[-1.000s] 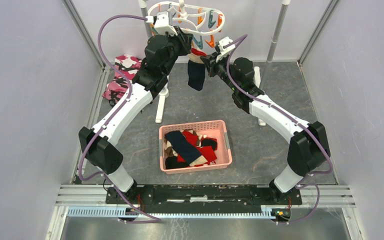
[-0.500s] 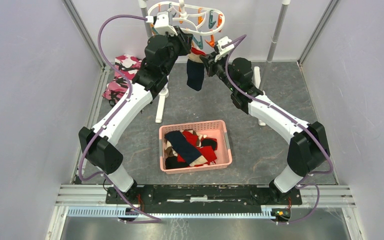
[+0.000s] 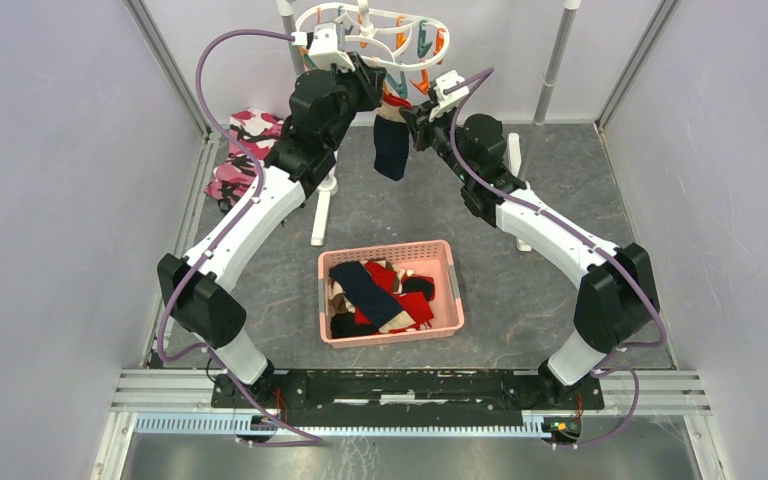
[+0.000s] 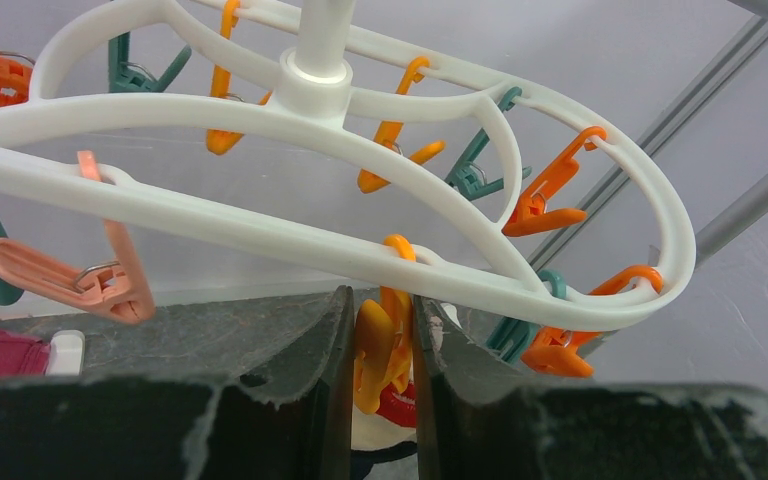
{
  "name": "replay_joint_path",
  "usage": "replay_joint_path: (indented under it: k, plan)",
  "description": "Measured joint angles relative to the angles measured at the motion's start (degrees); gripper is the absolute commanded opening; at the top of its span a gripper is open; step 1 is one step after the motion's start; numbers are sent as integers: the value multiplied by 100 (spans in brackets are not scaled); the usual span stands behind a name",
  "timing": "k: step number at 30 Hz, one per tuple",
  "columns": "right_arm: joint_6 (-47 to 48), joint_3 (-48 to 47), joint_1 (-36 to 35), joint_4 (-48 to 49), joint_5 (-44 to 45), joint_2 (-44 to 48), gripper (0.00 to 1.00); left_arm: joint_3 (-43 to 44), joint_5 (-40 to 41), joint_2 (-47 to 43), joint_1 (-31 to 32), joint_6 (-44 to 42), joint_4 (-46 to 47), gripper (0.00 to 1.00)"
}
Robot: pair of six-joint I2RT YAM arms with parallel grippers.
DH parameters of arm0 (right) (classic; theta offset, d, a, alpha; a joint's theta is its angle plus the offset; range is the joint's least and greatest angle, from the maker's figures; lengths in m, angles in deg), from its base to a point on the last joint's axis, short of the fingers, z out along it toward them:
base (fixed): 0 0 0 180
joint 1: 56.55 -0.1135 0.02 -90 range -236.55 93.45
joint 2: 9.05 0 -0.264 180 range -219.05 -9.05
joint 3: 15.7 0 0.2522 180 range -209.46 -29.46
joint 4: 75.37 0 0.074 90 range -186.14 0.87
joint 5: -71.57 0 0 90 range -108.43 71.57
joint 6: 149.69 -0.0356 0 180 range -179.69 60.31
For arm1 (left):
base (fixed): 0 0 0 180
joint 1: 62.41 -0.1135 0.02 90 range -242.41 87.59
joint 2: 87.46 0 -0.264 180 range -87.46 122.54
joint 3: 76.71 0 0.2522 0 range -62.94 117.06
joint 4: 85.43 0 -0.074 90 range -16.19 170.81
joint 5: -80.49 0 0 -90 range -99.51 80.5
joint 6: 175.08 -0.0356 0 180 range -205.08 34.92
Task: Clip the socks to the hanger
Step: Open the clamp at the hanger, then clamp the sock onto the hanger.
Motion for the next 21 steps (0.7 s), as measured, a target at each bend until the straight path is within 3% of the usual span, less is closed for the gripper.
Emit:
replay_joint_path:
  k: [21]
  plan:
    - [4, -101, -129, 192, 282, -48, 0, 0, 0, 0, 0, 0, -2, 16]
